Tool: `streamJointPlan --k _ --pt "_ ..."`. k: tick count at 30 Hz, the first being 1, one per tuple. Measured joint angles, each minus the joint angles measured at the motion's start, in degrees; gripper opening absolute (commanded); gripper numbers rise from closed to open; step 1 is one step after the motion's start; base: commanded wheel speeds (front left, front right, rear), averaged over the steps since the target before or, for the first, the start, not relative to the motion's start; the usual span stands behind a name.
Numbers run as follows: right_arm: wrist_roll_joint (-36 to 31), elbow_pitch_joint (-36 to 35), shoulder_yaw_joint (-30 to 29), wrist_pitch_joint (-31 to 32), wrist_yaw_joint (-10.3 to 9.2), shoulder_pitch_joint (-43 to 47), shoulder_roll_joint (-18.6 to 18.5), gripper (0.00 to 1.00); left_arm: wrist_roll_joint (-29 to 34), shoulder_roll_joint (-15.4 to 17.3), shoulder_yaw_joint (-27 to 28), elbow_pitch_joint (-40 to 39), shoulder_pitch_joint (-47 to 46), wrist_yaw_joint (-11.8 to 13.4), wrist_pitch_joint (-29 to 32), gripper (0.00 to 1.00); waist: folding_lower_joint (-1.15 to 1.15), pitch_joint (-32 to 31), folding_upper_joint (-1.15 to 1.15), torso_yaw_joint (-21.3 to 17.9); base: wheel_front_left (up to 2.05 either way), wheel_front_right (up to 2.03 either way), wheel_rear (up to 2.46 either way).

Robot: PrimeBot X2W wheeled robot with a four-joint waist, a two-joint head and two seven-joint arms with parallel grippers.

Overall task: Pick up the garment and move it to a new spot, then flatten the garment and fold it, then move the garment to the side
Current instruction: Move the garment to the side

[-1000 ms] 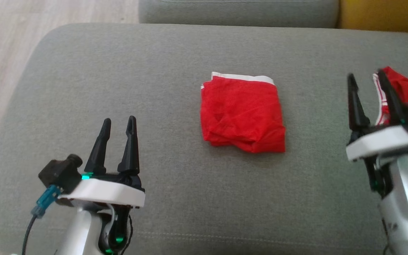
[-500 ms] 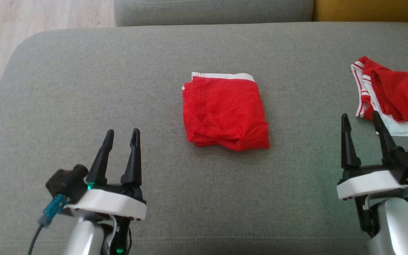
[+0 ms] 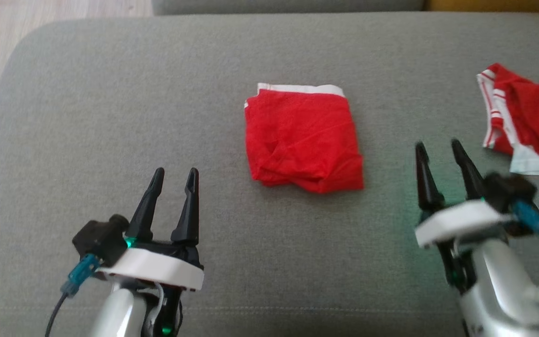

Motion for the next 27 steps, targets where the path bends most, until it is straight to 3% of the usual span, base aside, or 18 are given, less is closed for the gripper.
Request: streamJointPlan --k 9,21,22,23,27 --pt "11.46 9.10 5.67 7.53 0.00 -10.27 -0.91 1.00 -0.01 -0.01 -0.93 0.54 -2.47 -0.21 0.00 1.00 0.00 3.83 0.00 3.66 0.00 0.00 0.00" --pt "16.08 20.28 11.35 8.28 0.00 -16.30 -2.49 1.00 -1.18 -0.02 -2.30 0.99 -4.46 -0.14 0.00 1.00 0.00 7.02 0.00 8.93 0.00 0.00 0.00" --pt "16.69 21.41 11.78 9.12 0.00 -16.56 -2.46 0.36 -1.18 -0.02 -2.35 0.99 -4.46 -0.15 0.00 1.00 0.00 7.11 0.00 9.09 0.00 0.00 0.00" --pt "16.94 22.09 12.71 9.32 0.00 -16.80 -2.58 0.00 -1.18 -0.02 -2.36 1.01 -4.46 -0.14 0.00 1.00 0.00 7.15 0.00 9.21 0.00 0.00 0.00" --pt "16.79 24.09 14.41 7.50 0.00 -18.33 -3.47 0.00 -1.16 -0.03 -2.23 1.10 -4.46 -0.14 0.00 1.00 0.00 7.05 0.00 9.15 0.00 0.00 0.00"
